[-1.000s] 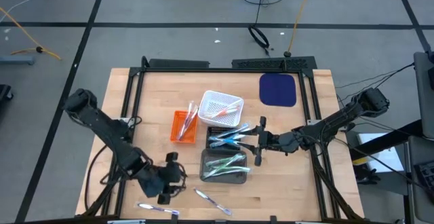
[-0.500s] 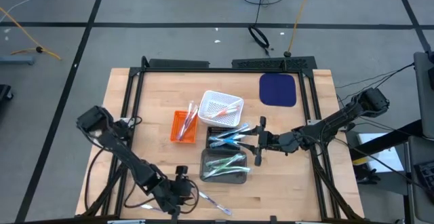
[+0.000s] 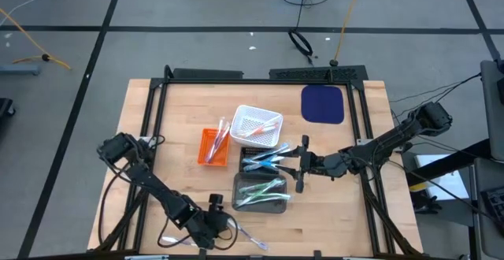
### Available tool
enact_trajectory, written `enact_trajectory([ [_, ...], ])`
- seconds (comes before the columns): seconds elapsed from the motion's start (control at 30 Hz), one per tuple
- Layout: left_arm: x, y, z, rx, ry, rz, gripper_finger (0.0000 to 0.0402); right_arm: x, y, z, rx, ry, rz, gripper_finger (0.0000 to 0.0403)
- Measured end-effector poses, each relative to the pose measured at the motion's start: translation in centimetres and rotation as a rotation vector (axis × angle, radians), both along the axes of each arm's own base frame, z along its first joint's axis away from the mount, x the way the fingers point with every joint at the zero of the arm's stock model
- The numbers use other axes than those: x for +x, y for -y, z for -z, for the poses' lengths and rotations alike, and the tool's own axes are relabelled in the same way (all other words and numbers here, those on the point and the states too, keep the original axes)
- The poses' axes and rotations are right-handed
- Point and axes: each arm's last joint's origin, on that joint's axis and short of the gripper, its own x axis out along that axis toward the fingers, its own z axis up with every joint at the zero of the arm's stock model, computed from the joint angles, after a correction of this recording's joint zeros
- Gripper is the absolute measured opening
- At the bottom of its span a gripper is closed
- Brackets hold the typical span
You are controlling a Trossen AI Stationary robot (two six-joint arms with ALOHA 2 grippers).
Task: Pick & Place Toothbrushes
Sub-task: Put the right purple toothbrush into the orange basket
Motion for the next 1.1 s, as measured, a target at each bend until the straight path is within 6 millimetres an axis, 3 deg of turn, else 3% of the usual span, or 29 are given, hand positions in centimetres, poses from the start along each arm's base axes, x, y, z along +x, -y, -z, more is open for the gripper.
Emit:
enact_trajectory([
  [0.23, 0.2, -0.2, 0.1, 0.001, 0.003, -0.02, 0.0172, 0.0, 0.0, 0.0, 0.0, -0.001, -0.001, 0.0169],
  [0.33, 0.2, -0.3, 0.1, -0.004, 0.001, -0.035, 0.0118, 0.0, 0.0, 0.1, -0.003, -0.007, -0.001, 0.0169],
  [0.43, 0.2, -0.3, 0.1, -0.022, -0.009, -0.042, 0.004, 0.0, 0.0, 0.1, -0.003, -0.008, -0.001, 0.0169],
  [0.5, 0.1, -0.2, 0.1, -0.023, -0.011, -0.037, 0.0014, 0.0, 0.0, 0.1, -0.003, -0.008, -0.001, 0.0169],
  [0.83, 0.0, 1.5, -0.8, -0.045, 0.064, 0.06, 0.0003, 0.0, 0.0, 0.1, -0.003, -0.007, -0.002, 0.0169],
  [1.1, 0.1, 1.9, -4.7, 0.022, 0.212, 0.008, 0.0002, 0.0, 0.0, 0.1, -0.002, -0.008, -0.003, 0.0169],
])
